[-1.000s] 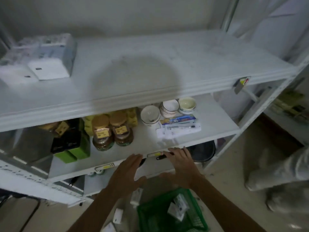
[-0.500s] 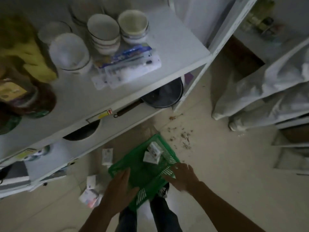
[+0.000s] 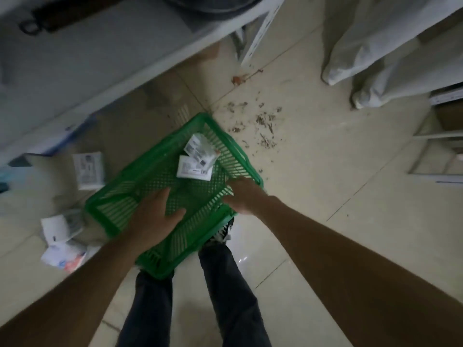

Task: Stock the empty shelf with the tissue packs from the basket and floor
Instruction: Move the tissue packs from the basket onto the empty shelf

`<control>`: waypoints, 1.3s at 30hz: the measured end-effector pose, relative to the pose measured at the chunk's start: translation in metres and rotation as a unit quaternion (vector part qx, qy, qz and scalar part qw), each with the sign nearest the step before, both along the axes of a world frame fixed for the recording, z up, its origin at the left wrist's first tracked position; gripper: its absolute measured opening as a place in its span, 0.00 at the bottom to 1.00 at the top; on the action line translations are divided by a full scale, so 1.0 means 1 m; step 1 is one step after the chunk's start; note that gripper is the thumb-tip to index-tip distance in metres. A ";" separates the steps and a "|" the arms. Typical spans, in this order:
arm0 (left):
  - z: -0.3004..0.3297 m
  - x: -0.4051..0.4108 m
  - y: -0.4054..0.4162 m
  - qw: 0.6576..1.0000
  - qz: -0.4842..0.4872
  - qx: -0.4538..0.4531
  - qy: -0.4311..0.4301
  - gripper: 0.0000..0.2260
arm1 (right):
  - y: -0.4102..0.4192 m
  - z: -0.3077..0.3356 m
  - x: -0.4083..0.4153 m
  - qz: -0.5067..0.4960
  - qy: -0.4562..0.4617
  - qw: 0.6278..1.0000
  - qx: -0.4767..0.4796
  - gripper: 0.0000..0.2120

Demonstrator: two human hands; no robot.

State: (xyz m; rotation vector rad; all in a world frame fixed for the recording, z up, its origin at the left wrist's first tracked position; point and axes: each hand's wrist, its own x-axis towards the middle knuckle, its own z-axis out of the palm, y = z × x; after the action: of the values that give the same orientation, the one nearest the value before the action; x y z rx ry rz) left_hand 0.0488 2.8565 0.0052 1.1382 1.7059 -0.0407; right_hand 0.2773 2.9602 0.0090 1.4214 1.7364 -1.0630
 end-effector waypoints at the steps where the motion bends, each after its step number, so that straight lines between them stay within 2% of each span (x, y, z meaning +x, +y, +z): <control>1: -0.018 0.002 0.003 1.000 0.008 0.002 -0.003 0.28 | 0.003 -0.018 -0.003 -0.001 0.000 1.000 0.008 0.24; 5: -0.085 0.013 0.021 0.999 0.038 -0.008 -0.028 0.21 | 0.024 -0.089 -0.015 -0.009 0.017 0.999 0.033 0.27; 9: -0.157 0.018 0.039 0.999 0.044 -0.016 -0.025 0.27 | 0.050 -0.156 -0.030 0.011 0.036 0.997 0.074 0.30; 12: -0.205 0.014 0.048 0.998 0.048 -0.020 -0.028 0.31 | 0.062 -0.191 -0.042 0.039 0.051 0.990 0.122 0.30; 17: -0.271 0.007 0.064 0.995 0.081 0.024 -0.048 0.26 | 0.058 -0.230 -0.052 0.089 0.042 0.967 0.235 0.35; 20: -0.299 0.007 0.077 0.989 0.126 0.034 -0.075 0.29 | 0.051 -0.246 -0.060 0.069 0.015 0.955 0.288 0.42; 24: -0.323 0.015 0.089 0.980 0.161 0.070 -0.098 0.27 | 0.048 -0.261 -0.070 0.030 0.004 0.950 0.310 0.38; 28: -0.328 0.010 0.088 0.982 0.098 0.083 -0.141 0.38 | 0.049 -0.262 -0.073 -0.048 0.050 0.968 0.242 0.40; 31: -0.327 0.006 0.074 0.993 0.071 0.063 -0.066 0.35 | 0.053 -0.265 -0.064 -0.137 0.078 0.974 0.164 0.38; 34: -0.324 0.010 0.052 0.996 0.069 0.054 0.016 0.31 | 0.054 -0.269 -0.050 -0.228 0.115 0.962 0.092 0.44; 37: -0.325 0.008 0.035 0.997 0.072 0.024 0.020 0.30 | 0.051 -0.279 -0.042 -0.267 0.155 0.951 0.020 0.45; 39: -0.327 0.009 0.027 0.996 0.093 -0.007 -0.001 0.32 | 0.046 -0.288 -0.035 -0.321 0.187 0.928 -0.012 0.37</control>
State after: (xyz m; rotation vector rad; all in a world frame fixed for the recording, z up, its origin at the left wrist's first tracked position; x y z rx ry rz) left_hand 0.0579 2.8840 -0.3217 0.9653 1.8005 0.0638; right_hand 0.2421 3.0066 -0.2792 1.9329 1.5067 -1.7908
